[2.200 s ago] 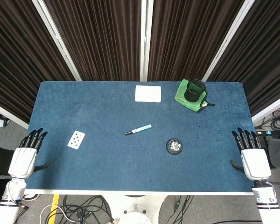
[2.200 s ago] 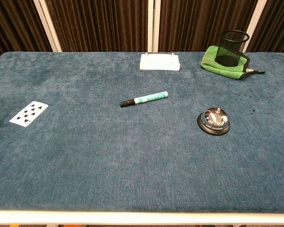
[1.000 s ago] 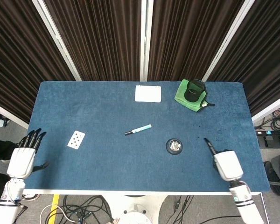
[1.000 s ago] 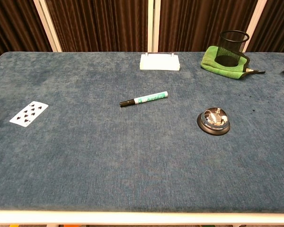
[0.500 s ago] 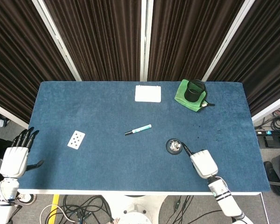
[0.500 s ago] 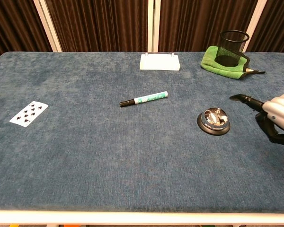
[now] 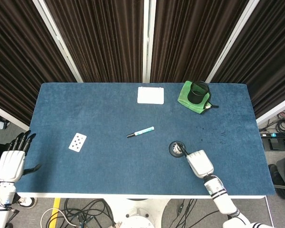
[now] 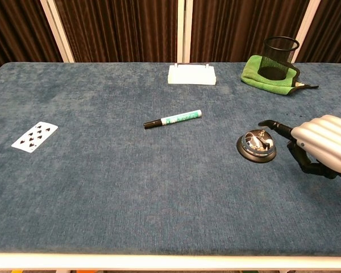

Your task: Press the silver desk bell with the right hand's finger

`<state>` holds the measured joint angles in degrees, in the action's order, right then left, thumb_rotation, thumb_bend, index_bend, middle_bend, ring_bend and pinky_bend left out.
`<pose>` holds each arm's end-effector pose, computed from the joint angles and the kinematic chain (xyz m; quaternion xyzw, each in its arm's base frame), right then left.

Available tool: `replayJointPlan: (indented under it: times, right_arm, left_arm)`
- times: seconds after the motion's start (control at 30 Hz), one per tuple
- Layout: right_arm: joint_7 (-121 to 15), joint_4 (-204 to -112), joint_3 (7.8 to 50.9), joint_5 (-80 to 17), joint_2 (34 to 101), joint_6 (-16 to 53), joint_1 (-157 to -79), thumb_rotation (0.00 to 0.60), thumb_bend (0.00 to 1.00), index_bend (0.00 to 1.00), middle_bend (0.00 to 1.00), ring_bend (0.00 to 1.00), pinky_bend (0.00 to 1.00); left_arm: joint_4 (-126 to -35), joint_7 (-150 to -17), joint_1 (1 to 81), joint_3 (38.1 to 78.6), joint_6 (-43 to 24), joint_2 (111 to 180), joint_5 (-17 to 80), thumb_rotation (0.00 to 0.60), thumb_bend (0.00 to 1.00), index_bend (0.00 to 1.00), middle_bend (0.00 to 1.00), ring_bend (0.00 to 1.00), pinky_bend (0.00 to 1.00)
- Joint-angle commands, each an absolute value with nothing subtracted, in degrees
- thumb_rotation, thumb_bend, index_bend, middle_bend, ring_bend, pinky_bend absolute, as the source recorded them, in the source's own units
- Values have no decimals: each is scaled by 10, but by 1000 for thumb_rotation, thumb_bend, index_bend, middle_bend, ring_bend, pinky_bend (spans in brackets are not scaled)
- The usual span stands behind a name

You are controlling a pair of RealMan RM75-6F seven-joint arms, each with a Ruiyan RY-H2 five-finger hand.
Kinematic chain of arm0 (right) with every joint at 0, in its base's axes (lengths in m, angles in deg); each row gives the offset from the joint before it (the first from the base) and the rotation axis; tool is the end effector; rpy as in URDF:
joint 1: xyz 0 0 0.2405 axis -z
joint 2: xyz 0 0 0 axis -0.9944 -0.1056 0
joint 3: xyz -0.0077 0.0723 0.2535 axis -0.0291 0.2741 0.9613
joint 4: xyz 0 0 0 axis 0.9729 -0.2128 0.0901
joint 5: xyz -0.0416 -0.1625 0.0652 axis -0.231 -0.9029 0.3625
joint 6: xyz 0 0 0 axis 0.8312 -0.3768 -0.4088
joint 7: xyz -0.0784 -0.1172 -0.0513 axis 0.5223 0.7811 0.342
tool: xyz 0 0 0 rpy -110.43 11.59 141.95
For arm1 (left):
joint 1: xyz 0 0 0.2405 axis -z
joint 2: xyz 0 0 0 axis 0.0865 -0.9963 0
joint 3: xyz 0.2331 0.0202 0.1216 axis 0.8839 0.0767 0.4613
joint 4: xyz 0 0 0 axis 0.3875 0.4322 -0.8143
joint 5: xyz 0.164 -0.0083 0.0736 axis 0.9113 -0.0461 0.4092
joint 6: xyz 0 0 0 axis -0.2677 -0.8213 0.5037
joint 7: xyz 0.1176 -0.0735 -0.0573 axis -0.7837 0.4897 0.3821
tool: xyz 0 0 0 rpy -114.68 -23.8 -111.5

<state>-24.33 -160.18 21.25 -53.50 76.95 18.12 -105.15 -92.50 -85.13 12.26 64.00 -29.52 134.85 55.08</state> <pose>-0.2474 -0.2491 -0.0083 0.7836 -0.2845 0.2858 0.4727 -0.3154 0.1989 0.1526 -0.6042 -0.3786 -0.3821 0.5878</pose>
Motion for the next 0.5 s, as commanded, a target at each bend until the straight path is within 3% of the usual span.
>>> replayJointPlan:
  times: [0.03, 0.27, 0.5]
  right_arm:
    - [-240, -1599, 209, -532, 773, 179, -1052, 600, 1000, 19, 888, 802, 735]
    - [-234, -1584, 204, -511, 781, 166, -1053, 600, 1000, 18, 889, 802, 735]
    - [-247, -1604, 204, -530, 770, 197, -1051, 600, 1000, 19, 889, 802, 735]
  left_arm:
    - [-924, -849, 123, 639, -295, 1349, 551, 600, 27, 90, 11, 0, 162]
    - [-922, -847, 123, 639, -293, 1350, 550, 600, 27, 90, 11, 0, 162]
    - [-924, -848, 123, 638, -296, 1349, 553, 600, 27, 90, 11, 0, 162]
